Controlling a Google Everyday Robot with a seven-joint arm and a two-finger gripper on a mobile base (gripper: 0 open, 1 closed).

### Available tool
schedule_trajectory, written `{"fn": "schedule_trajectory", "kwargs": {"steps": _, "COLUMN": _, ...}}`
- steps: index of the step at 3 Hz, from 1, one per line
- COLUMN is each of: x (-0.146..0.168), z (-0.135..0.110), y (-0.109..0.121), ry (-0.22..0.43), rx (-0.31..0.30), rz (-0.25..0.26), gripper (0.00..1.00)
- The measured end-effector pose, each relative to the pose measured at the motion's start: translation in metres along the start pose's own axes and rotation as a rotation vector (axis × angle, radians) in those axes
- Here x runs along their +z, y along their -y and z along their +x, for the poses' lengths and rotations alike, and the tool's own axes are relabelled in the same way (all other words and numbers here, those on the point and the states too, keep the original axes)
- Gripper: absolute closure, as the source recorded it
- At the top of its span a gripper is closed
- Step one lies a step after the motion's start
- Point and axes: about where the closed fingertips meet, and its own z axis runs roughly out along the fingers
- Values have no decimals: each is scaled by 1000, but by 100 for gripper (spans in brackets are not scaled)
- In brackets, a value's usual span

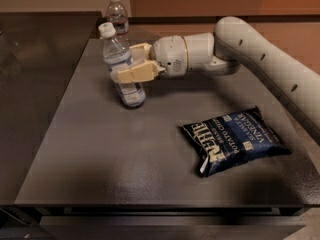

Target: Place blue plastic bottle upright

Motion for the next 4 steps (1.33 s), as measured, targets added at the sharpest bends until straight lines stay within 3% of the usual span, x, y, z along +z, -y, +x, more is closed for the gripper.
{"fn": "schedule_trajectory", "kwargs": {"steps": 2, "x": -4, "z": 15, "y": 5, "ry": 38, "rx": 26, "rz": 18, "gripper": 13}}
{"fn": "schedule_trajectory", "kwargs": {"steps": 3, "x": -5, "z": 16, "y": 5, "ry": 56, "rx": 19, "rz": 13, "gripper": 0}}
{"fn": "schedule_trajectory", "kwargs": {"steps": 4, "x": -5, "z": 16, "y": 5, "ry": 56, "rx": 19, "rz": 13, "gripper": 0}}
